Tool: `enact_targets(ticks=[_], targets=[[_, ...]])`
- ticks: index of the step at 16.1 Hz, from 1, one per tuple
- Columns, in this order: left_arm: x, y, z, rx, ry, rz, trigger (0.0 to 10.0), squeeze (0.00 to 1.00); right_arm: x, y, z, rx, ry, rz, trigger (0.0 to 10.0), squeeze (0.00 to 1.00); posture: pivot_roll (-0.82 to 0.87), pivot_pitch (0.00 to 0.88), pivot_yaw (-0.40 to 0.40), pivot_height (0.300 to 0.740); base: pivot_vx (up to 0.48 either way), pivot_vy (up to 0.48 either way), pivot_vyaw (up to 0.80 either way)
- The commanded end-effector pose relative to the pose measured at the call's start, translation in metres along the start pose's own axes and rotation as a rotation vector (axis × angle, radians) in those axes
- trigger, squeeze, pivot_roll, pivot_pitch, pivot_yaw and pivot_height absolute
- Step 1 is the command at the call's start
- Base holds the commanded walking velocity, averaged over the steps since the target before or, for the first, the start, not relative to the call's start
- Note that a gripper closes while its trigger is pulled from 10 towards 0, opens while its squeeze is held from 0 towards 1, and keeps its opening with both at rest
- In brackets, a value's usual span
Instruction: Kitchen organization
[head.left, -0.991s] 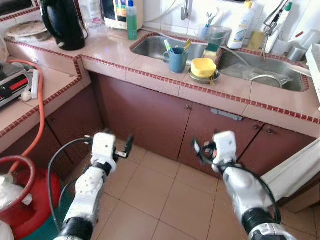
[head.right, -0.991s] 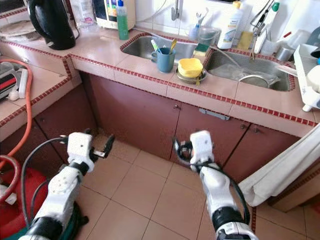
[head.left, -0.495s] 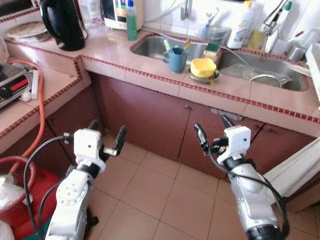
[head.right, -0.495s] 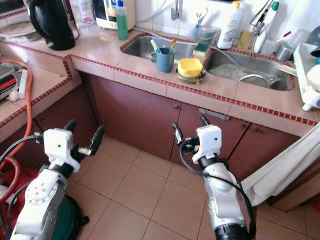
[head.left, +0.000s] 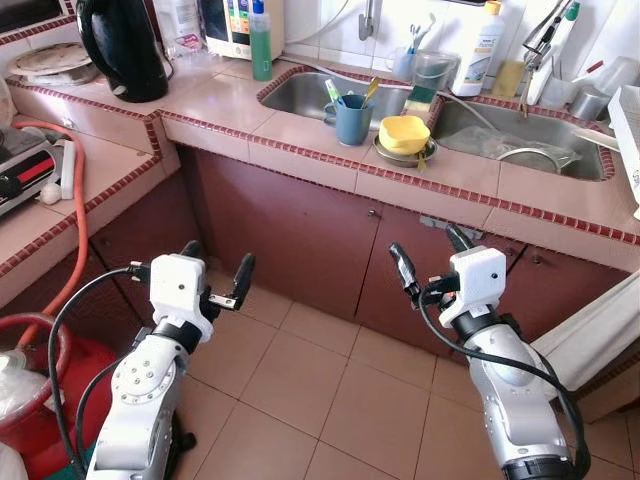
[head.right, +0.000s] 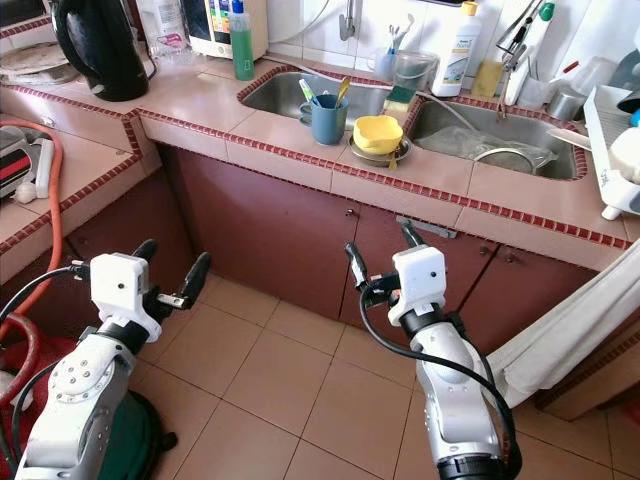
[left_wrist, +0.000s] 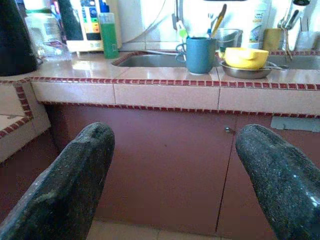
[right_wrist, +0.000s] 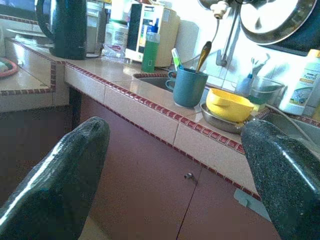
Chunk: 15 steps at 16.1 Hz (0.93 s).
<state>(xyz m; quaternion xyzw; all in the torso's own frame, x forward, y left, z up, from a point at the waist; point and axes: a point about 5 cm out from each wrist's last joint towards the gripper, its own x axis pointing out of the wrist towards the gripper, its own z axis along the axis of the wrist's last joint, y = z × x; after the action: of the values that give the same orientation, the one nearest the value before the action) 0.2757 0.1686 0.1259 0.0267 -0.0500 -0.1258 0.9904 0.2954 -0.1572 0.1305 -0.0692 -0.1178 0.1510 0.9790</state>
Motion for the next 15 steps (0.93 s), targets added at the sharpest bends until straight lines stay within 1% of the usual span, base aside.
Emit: enact_targets(ticks=[1,7,10,15], targets=[[0.0035,-0.0029,0.0077,-0.002,-0.018,-0.033,10.0,0.00,0.0008,0.0006,0.0055,-0.013,-0.013,0.008,10.0,0.00,-0.05,0.008,-0.010,0.740,0.262,0.000,0.00],[0.0070,-0.0027,0.0093,-0.010,-0.009,-0.049,10.0,0.00,-0.0019,0.0022,0.0055,-0.033,-0.002,0.026,10.0,0.00,-0.06,0.002,-0.008,0.740,0.283,0.000,0.00],[0.0090,-0.0031,0.0098,-0.009,-0.008,-0.057,10.0,0.00,-0.0011,0.0059,0.0063,-0.038,-0.001,0.046,10.0,0.00,-0.06,0.000,-0.011,0.740,0.307,0.000,0.00],[0.0116,-0.0053,0.0109,-0.017,-0.015,-0.062,10.0,0.00,0.0009,0.0035,0.0071,-0.046,-0.005,0.044,10.0,0.00,-0.06,0.000,-0.013,0.740,0.309,0.000,0.00]])
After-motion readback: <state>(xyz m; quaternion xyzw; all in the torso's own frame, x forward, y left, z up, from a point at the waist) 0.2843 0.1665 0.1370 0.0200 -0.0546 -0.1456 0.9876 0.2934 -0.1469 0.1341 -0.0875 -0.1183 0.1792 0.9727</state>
